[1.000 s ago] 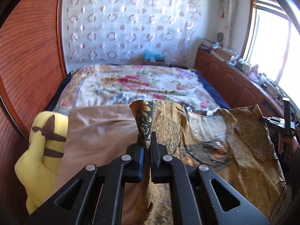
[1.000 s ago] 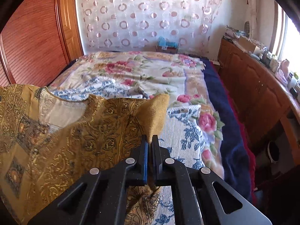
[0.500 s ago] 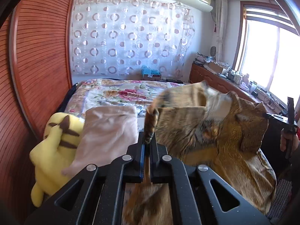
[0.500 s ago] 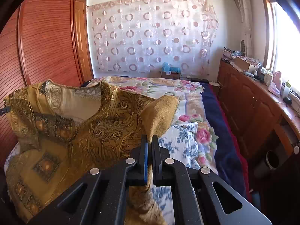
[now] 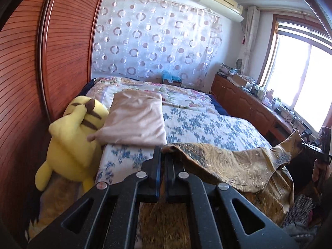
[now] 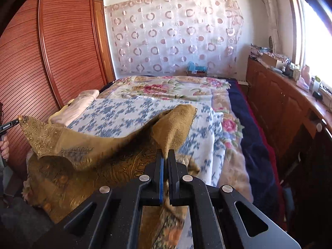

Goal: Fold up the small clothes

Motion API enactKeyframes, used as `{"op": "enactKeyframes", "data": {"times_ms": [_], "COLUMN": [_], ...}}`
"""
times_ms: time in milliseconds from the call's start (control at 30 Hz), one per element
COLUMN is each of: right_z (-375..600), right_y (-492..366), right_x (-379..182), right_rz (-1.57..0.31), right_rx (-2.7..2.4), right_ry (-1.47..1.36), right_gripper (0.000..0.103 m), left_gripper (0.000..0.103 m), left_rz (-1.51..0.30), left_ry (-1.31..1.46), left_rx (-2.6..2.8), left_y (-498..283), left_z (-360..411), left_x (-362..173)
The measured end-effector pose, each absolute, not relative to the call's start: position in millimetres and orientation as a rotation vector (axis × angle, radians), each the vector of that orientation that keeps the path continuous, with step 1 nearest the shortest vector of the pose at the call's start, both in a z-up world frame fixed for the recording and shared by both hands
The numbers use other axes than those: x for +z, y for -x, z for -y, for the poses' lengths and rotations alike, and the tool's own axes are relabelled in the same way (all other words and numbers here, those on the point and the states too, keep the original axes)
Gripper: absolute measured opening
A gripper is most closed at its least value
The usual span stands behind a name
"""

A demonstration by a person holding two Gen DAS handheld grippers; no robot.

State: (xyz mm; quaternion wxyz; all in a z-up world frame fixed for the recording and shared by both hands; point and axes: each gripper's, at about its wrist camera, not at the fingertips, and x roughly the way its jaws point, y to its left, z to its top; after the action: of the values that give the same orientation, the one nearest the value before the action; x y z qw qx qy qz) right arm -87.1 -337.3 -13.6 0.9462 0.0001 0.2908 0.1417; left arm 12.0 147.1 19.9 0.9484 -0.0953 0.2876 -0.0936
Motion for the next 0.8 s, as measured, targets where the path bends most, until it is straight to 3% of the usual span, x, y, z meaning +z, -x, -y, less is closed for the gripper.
{"op": "enactKeyframes", "data": {"times_ms": [233, 433, 567, 667, 700, 800], "right_z": [345.8, 350.0, 351.7, 351.7, 353.5, 353.5], "right_y": [97.8, 111.6, 126.8, 132.7, 135.8, 135.9], "right_x": [-39.2, -24.5, -11.3, -3.8, -2.1, -0.5], "right_rz": [-0.701, -0.669, -0.619, -0.582, -0.571, -0.548], "right_rx": [0.298, 0.301, 0.297, 0.287, 0.282, 0.251], "right_ry": [0.026, 0.025, 0.044, 0.052, 0.051, 0.049], "right_gripper": [0.003, 0.035, 0.037, 0.038, 0.038, 0.038], "left_gripper": [0.004, 0.014, 0.018, 0.029, 0.041, 0.045], "left_rz": [-0.643, -0.656, -0.619, -0.595, -0.588, -0.580], "left_ry": [0.189, 0.157, 0.140, 0.119, 0.118, 0.109], "left_rx": [-0.193, -0.192, -0.200, -0.187, -0.191, -0.205], "left_y": [4.8, 10.9, 16.6, 19.7, 19.7, 14.2], "left_z": [-150.1, -147.4, -147.7, -147.5, -147.2, -144.2], "left_x": [4.4, 6.2, 21.5, 34.4, 37.0, 43.2]}}
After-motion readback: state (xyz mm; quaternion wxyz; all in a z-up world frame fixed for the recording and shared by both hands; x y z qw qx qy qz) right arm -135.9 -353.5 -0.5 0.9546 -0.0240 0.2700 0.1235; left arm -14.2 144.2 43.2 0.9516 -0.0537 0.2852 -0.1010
